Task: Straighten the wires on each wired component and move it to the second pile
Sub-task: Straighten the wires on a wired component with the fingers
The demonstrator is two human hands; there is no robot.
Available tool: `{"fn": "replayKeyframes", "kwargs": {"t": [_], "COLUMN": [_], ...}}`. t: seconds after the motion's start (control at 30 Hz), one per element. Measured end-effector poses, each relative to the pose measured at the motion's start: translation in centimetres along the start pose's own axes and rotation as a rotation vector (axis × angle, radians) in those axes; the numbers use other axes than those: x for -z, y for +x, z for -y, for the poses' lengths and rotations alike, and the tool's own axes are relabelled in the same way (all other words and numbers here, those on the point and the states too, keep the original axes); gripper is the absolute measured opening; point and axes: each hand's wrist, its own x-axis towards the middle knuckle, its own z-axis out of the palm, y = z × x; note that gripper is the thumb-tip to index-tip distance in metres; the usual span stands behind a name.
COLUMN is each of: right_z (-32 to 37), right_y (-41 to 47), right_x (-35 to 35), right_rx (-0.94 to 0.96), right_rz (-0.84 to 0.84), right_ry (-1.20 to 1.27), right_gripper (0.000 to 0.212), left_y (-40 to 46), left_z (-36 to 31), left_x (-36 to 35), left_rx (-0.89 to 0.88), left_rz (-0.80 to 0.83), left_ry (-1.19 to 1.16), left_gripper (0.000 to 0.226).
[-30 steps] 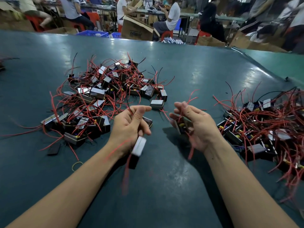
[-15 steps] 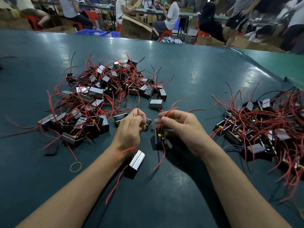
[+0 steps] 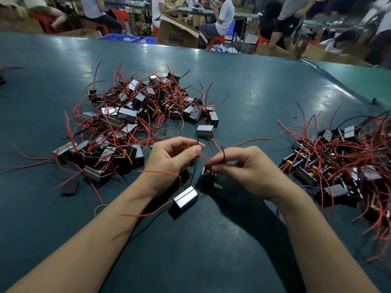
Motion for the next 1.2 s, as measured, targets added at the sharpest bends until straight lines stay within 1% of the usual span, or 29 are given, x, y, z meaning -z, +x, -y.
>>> {"fn": "replayKeyframes", "kwargs": {"t": [0.07,0.17,0.23,0.3,0.33,0.37,0.4,0.43,0.47,0.5,0.53,0.6,0.67,0.77,0.83,0.9,0.97,1.0,1.1,1.2], "right_z": [0.1,0.1,0.1,0.4,0.4,0.1,-0.1,-0.3,-0.3,-0.4,-0.2,0.1,0.4,0.9,0.9,0.8,0.7,0.7,0.9,0.9], "right_y": [0.2,0.2,0.2,0.3,0.3,0.4,0.4,0.4,0.4,0.3,0.3,0.4,0.6,0.7,0.7,0.7,0.6,0.5,0.7,0.9], "right_x": [0.3,0.8,0.7,0.5,0.3,0.3,0.3,0.1,-0.2,-0.7,-1.2,-2.2,-2.8,-3.2,-3.3,-3.2,-3.0,-2.9,-2.9,-3.2], "right_rx": [-0.037,-0.109,-0.131,-0.118,-0.100,-0.078,-0.067,-0.069,-0.086,-0.123,-0.163,-0.237,-0.286,-0.305,-0.278,-0.218,-0.150,-0.138,-0.160,-0.162], "right_rz": [-0.092,-0.279,-0.379,-0.453,-0.499,-0.543,-0.551,-0.515,-0.436,-0.339,-0.259,-0.201,-0.199,-0.176,-0.164,-0.195,-0.233,-0.234,-0.221,-0.271], "right_ry": [0.047,0.180,0.206,0.226,0.219,0.163,0.058,-0.061,-0.130,-0.120,-0.043,0.189,0.343,0.481,0.504,0.467,0.402,0.415,0.538,0.586], "right_gripper": [0.008,0.008,0.008,0.008,0.007,0.007,0.007,0.007,0.006,0.005,0.005,0.010,0.015,0.010,0.012,0.016,0.014,0.011,0.008,0.008], "left_y": [0.0,0.2,0.4,0.4,0.3,0.3,0.2,0.1,0.0,-0.1,-0.2,-0.4,-0.7,-0.9,-0.8,-0.7,-0.6,-0.6,-0.7,-0.9], "left_z": [0.0,0.1,0.2,0.2,0.2,0.2,0.2,0.2,0.1,0.0,-0.2,-0.4,-0.5,-0.6,-0.7,-0.7,-0.7,-0.7,-0.6,-0.4], "left_x": [0.0,0.2,0.3,0.2,0.1,-0.1,-0.2,-0.3,-0.4,-0.5,-0.5,-0.7,-0.8,-1.0,-1.0,-1.0,-1.0,-1.1,-1.3,-1.4], "left_rx": [0.013,0.015,-0.038,-0.110,-0.141,-0.168,-0.185,-0.187,-0.175,-0.157,-0.142,-0.136,-0.142,-0.121,-0.102,-0.113,-0.119,-0.103,0.006,0.089], "left_rz": [-0.038,-0.162,-0.230,-0.259,-0.260,-0.259,-0.255,-0.247,-0.236,-0.222,-0.201,-0.145,-0.094,-0.056,-0.038,-0.043,-0.062,-0.071,-0.063,-0.009], "left_ry": [-0.037,-0.034,0.029,0.072,0.085,0.095,0.097,0.090,0.075,0.061,0.054,0.053,0.039,0.032,0.003,0.019,0.056,0.043,-0.110,-0.218], "left_gripper": [0.006,0.004,0.005,0.005,0.005,0.005,0.007,0.008,0.008,0.006,0.004,0.002,0.002,0.002,0.002,0.005,0.006,0.006,0.007,0.012]}}
